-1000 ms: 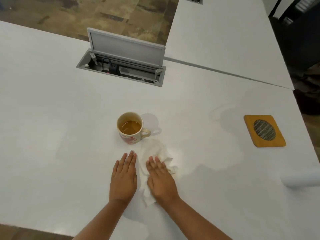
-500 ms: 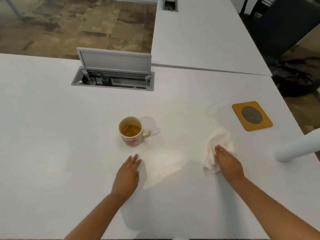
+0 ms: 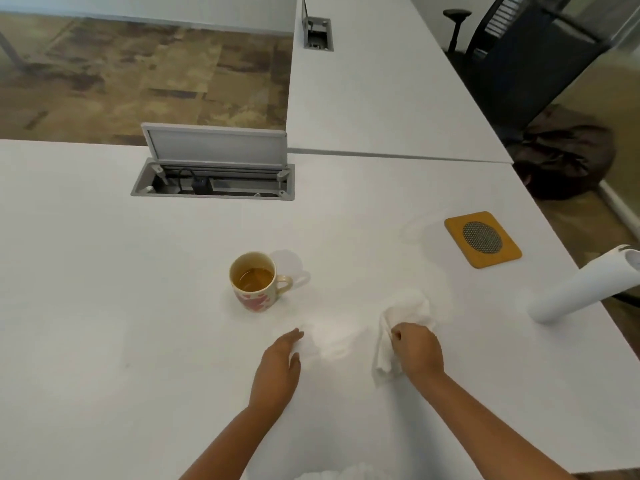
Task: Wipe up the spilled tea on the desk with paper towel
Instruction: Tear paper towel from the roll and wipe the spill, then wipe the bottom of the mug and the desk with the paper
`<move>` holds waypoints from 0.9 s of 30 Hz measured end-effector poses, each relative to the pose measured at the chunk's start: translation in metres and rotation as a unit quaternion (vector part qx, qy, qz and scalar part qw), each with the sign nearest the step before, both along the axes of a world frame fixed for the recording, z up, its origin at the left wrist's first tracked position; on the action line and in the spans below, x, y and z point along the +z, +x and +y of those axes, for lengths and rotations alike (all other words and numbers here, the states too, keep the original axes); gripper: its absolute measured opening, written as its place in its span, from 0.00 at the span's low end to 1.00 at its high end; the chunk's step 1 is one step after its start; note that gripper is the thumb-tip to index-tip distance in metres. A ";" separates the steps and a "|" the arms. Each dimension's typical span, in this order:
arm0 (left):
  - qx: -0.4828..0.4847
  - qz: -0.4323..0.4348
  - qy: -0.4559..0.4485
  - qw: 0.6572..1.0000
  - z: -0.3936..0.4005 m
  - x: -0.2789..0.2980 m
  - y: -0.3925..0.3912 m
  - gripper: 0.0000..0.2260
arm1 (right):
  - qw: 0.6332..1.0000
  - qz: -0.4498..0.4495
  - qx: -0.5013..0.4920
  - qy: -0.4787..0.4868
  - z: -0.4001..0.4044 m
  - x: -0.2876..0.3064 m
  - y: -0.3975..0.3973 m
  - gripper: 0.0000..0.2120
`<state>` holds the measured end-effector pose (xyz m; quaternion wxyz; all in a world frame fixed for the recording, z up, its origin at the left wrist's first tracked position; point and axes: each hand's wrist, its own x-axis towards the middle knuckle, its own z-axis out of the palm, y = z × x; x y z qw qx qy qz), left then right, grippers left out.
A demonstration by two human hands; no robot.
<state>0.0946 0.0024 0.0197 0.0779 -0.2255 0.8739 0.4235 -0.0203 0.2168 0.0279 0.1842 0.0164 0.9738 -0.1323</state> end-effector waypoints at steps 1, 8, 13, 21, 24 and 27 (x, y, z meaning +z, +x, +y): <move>-0.004 -0.009 0.021 1.000 0.001 0.003 -0.005 0.17 | 0.999 -0.001 -0.002 -0.042 -0.005 0.001 0.002 0.15; 0.002 -0.036 0.086 0.996 -0.001 0.014 -0.021 0.17 | 0.851 -0.262 -0.208 -0.404 -0.045 0.004 0.023 0.15; 0.044 -0.048 0.109 0.992 -0.011 0.016 -0.022 0.14 | 0.691 -0.321 -0.324 -0.560 -0.054 0.007 0.019 0.05; 0.051 0.025 0.126 0.990 -0.015 0.045 -0.048 0.17 | 0.632 -0.375 -0.249 -0.631 -0.049 0.048 0.004 0.16; -0.057 0.052 0.109 0.991 -0.018 0.056 -0.055 0.21 | 0.661 -0.397 -0.185 -0.610 -0.044 0.057 -0.002 0.06; -0.143 -0.034 0.192 0.970 -0.021 0.064 -0.059 0.19 | 0.678 -0.418 -0.117 -0.594 -0.040 0.066 -0.011 0.11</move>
